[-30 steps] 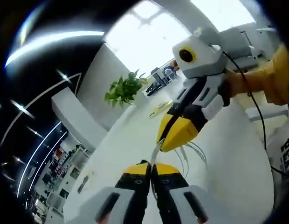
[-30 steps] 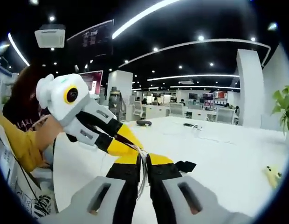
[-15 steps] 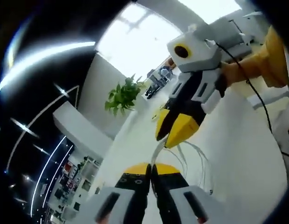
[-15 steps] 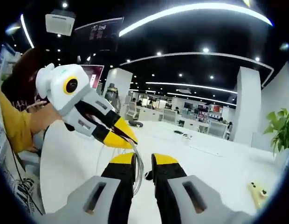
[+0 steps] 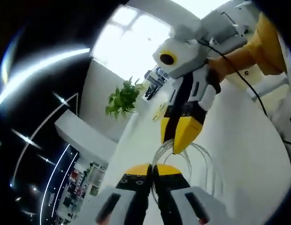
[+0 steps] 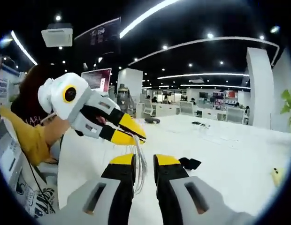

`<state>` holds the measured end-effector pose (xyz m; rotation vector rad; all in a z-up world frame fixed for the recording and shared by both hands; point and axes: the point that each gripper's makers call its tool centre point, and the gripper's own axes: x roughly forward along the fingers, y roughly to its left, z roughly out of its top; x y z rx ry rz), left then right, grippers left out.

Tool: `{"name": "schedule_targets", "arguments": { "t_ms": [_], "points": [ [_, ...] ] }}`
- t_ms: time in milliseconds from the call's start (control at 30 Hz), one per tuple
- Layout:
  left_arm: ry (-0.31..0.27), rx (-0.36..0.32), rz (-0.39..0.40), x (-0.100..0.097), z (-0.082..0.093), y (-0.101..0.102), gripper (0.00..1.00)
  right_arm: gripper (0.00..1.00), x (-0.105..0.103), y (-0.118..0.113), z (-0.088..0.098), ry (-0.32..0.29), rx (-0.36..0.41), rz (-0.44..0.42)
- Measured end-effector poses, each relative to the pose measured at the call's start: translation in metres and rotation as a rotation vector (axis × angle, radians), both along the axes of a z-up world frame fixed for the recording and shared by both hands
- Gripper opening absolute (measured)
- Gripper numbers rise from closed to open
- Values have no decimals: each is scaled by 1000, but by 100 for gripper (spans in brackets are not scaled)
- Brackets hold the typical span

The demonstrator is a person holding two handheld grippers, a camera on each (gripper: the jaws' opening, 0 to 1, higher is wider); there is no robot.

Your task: Peel open the Velcro strap on the desktop, arrange the wired earphones neatly onto it, and close the Velcro strap to secure them.

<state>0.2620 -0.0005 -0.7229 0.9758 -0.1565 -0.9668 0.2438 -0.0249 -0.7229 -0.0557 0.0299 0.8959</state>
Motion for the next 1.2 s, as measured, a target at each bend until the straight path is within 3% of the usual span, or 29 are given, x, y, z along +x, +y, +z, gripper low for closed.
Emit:
{"name": "schedule_targets", "arguments": {
  "t_ms": [133, 267, 367, 467, 800, 1000, 1200],
  "points": [
    [-20, 6, 28, 4, -1, 7, 7, 16, -7, -11, 6, 9, 58, 8],
    [-40, -5, 8, 0, 0, 8, 7, 15, 2, -17, 10, 7, 61, -23],
    [-57, -2, -19, -7, -1, 7, 7, 15, 8, -13, 4, 23, 43, -16],
    [-90, 15, -36, -11, 0, 6, 7, 15, 2, 2, -8, 83, 26, 54],
    [-128, 25, -68, -16, 3, 2, 7, 15, -7, 19, -19, 95, -30, 113],
    [-142, 37, -63, -14, 2, 4, 7, 14, -13, 20, -13, 126, 27, 143],
    [-152, 29, -70, -17, 4, 4, 7, 9, -9, 21, -24, 102, -23, 111]
  ]
}}
